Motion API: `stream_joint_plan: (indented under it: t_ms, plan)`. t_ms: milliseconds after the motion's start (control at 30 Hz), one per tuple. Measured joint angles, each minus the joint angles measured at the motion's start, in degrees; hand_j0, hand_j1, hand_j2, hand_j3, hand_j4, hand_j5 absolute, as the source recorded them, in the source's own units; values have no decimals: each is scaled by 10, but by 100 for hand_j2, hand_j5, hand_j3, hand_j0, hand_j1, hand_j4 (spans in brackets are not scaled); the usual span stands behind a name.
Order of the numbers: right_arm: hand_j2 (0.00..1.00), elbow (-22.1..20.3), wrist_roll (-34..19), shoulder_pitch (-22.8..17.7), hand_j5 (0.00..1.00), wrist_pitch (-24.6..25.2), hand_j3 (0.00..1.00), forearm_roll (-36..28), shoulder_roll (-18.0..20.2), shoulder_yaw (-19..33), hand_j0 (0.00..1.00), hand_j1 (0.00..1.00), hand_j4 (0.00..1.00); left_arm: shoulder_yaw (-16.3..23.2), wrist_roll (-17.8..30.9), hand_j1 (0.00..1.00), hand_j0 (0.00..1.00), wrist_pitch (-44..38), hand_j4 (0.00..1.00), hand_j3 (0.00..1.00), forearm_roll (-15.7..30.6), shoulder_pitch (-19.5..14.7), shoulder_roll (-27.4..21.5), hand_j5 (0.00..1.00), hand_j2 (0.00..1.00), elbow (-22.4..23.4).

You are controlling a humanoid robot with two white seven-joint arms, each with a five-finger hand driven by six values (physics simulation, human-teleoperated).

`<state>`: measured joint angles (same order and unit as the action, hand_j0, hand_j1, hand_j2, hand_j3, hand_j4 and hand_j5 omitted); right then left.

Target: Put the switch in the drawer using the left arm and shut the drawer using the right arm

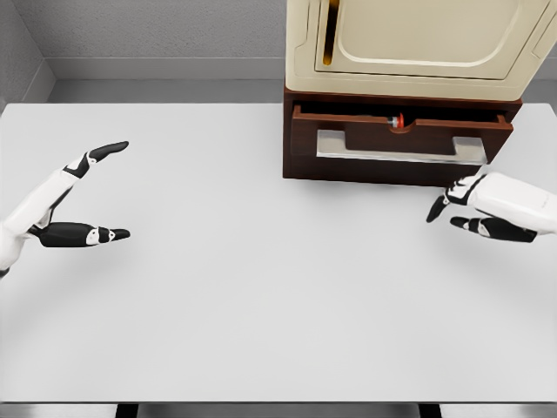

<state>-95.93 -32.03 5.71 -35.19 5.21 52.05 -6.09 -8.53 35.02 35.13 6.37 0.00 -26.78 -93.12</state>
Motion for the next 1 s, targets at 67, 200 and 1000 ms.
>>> stream_joint_plan:
  t_ms: [67,200,1000]
  plan:
    - [54,-12,1,2,54,0,54,-3,0,0,54,54,54,0,0,100,100,0,100,100,0,0,0,100,100,0]
    - [55,-26,1,4,55,0,55,-6,-3,7,55,55,55,0,0,100,100,0,100,100,0,0,0,100,100,0]
    - [59,66,-2,101,59,1,59,30,-81,-28,59,59,59,-1,0,100,100,0,100,100,0,3,10,100,100,-1]
